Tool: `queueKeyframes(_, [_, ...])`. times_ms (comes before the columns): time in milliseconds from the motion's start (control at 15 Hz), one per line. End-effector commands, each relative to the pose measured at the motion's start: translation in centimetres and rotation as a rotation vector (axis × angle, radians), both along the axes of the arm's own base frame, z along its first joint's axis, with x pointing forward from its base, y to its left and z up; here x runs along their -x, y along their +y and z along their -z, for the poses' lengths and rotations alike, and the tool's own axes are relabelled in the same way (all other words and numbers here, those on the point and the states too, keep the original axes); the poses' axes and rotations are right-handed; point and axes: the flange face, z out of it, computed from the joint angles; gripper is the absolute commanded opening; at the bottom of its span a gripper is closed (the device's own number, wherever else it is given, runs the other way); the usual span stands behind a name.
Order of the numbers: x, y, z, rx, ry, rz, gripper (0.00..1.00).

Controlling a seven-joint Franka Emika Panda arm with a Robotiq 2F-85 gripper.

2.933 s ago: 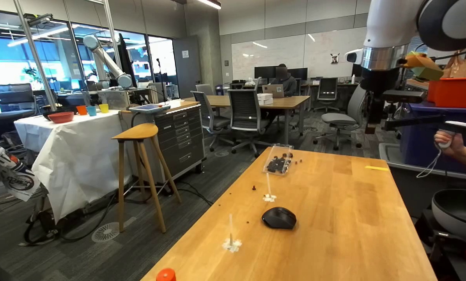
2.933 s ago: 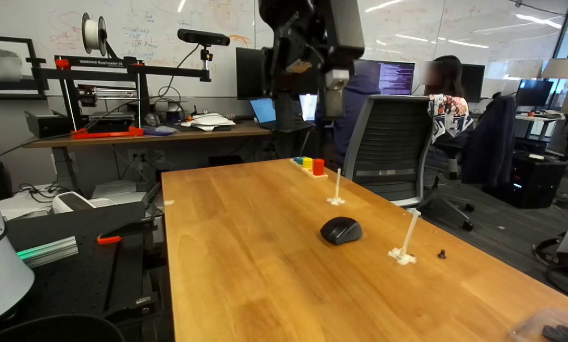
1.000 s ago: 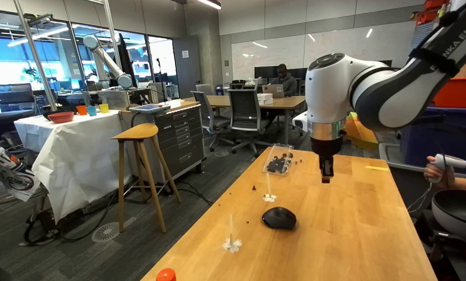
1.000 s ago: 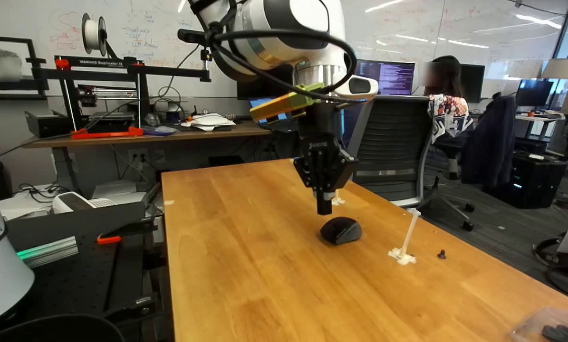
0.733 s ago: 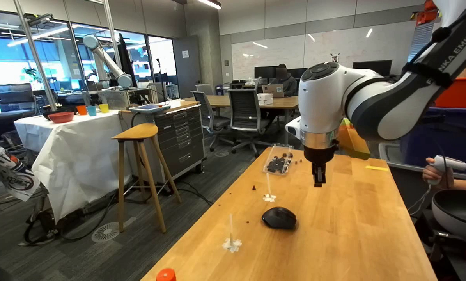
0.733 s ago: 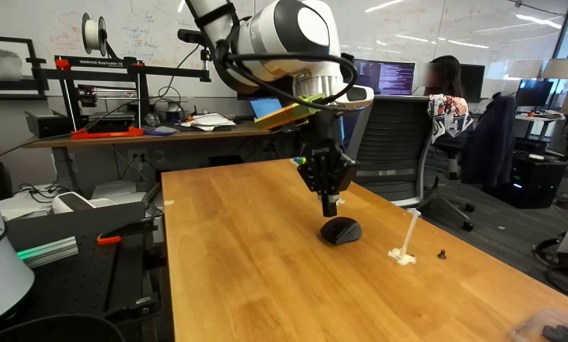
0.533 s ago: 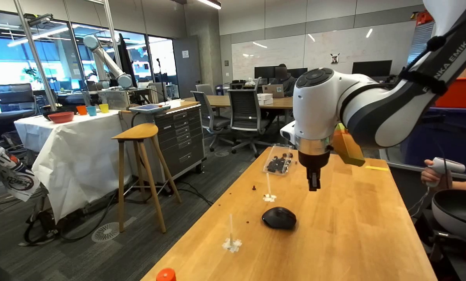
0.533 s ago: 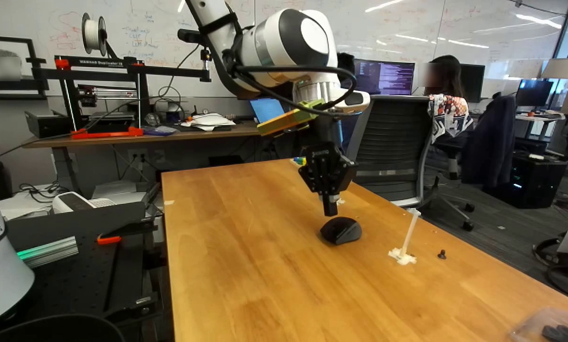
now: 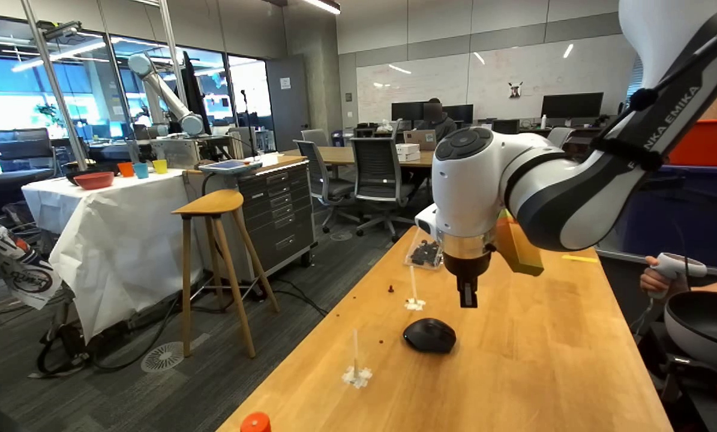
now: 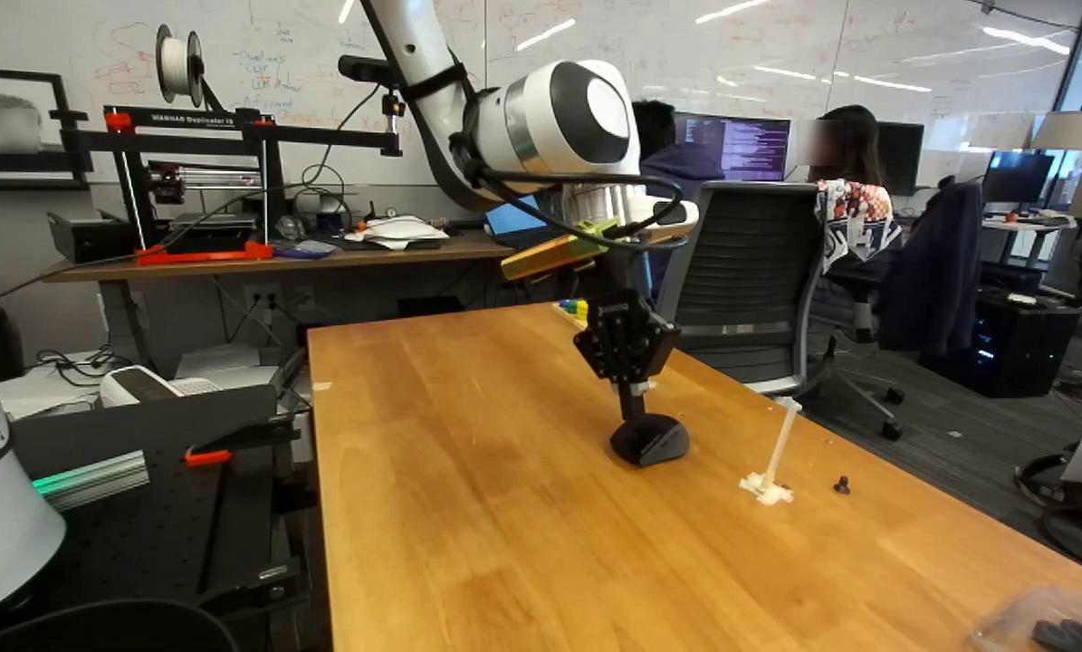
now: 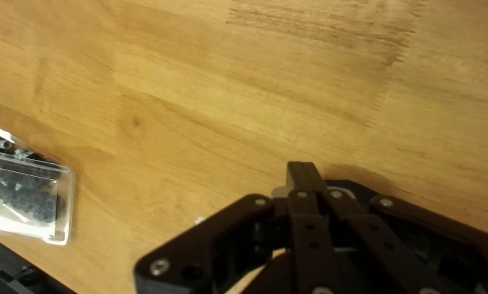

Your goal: Press the click button on the mouse

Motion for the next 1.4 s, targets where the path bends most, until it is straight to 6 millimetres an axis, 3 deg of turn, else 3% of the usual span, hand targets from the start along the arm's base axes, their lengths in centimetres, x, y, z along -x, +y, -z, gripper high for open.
queueKeyframes(0, [-1.6,0.4,1.3,0.031,-0.019,-0.008,0.00])
queueKeyframes(733, [-2.9,1.6,3.7,0.046,-0.012,-0.011,0.00])
queueKeyframes(1333, [-2.9,1.6,5.1,0.055,0.006,-0.015,0.00])
